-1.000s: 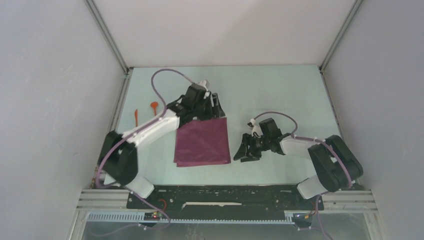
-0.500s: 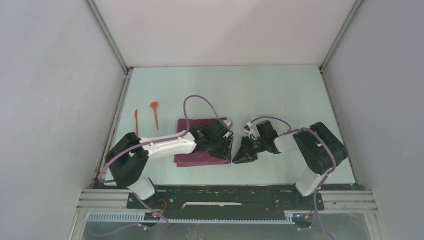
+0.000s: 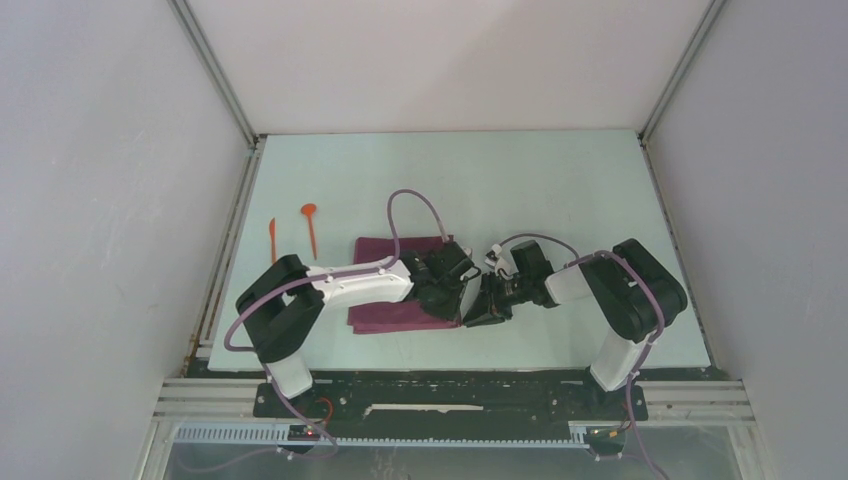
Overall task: Fold the napkin into a case and place the utensils inside
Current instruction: Turn over the upper triangle folded napkin at the center of the board.
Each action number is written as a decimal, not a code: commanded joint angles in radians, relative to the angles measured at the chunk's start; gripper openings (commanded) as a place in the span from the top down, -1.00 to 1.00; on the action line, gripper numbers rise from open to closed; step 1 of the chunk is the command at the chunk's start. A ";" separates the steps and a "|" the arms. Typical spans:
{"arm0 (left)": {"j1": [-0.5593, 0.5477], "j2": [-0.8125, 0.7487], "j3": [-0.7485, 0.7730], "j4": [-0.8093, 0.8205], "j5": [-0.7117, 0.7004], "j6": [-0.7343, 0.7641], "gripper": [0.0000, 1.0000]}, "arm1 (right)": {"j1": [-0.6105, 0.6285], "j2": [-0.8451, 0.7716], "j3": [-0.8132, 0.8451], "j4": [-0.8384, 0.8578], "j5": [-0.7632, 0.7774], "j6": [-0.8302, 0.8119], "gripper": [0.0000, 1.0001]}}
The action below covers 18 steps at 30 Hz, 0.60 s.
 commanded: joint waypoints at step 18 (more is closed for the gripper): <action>-0.031 0.055 0.072 -0.023 -0.015 0.009 0.46 | 0.027 0.034 0.031 0.008 0.031 -0.015 0.43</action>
